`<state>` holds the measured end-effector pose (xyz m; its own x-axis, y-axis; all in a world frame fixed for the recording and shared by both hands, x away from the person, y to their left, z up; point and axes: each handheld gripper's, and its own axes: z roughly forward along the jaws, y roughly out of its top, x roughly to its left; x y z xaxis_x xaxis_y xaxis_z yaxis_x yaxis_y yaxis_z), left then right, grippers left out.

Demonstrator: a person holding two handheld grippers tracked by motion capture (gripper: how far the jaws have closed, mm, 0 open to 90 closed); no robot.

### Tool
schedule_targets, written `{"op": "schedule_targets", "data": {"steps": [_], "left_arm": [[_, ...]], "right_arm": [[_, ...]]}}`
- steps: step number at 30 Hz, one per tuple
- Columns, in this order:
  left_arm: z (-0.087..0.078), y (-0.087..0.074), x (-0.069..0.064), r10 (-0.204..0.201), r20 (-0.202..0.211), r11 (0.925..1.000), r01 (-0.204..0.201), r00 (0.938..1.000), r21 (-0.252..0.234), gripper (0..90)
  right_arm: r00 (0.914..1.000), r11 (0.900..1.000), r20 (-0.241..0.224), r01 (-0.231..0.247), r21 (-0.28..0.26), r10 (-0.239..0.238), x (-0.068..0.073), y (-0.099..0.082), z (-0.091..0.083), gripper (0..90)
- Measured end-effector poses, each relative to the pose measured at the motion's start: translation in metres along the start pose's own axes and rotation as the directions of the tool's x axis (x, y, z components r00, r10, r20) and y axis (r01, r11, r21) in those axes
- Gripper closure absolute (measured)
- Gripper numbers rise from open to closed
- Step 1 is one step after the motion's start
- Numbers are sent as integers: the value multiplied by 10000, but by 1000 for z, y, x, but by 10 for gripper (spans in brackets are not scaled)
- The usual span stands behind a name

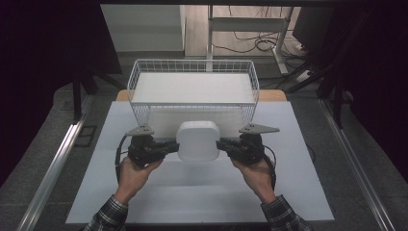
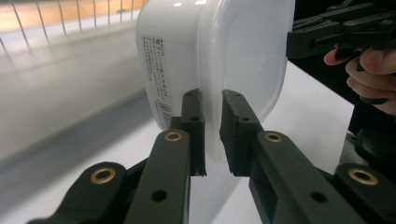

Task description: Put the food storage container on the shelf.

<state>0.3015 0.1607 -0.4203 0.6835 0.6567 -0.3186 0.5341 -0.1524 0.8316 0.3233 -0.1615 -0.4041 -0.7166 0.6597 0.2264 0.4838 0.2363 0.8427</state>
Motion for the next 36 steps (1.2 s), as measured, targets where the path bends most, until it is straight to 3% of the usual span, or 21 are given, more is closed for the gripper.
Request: {"op": "schedule_targets", "data": {"steps": [13,27,33,36], "left_arm": [[-15,40,3,253,-175,9992,-258,9995,-304,805],[-35,97,7,416,-478,9961,-452,9980,-762,805],[-38,121,15,512,-588,9949,-561,9970,-835,805],[-35,129,21,381,-563,9955,-428,9977,-843,805]], "right_arm": [[9998,9988,-12,211,-436,-212,0,45,-4,780],[9992,9947,13,388,-949,-389,-2,99,-7,779],[9989,9920,148,449,-1181,-435,-5,124,-5,778],[9990,9920,233,394,-1201,-368,-9,133,-2,778]]}}
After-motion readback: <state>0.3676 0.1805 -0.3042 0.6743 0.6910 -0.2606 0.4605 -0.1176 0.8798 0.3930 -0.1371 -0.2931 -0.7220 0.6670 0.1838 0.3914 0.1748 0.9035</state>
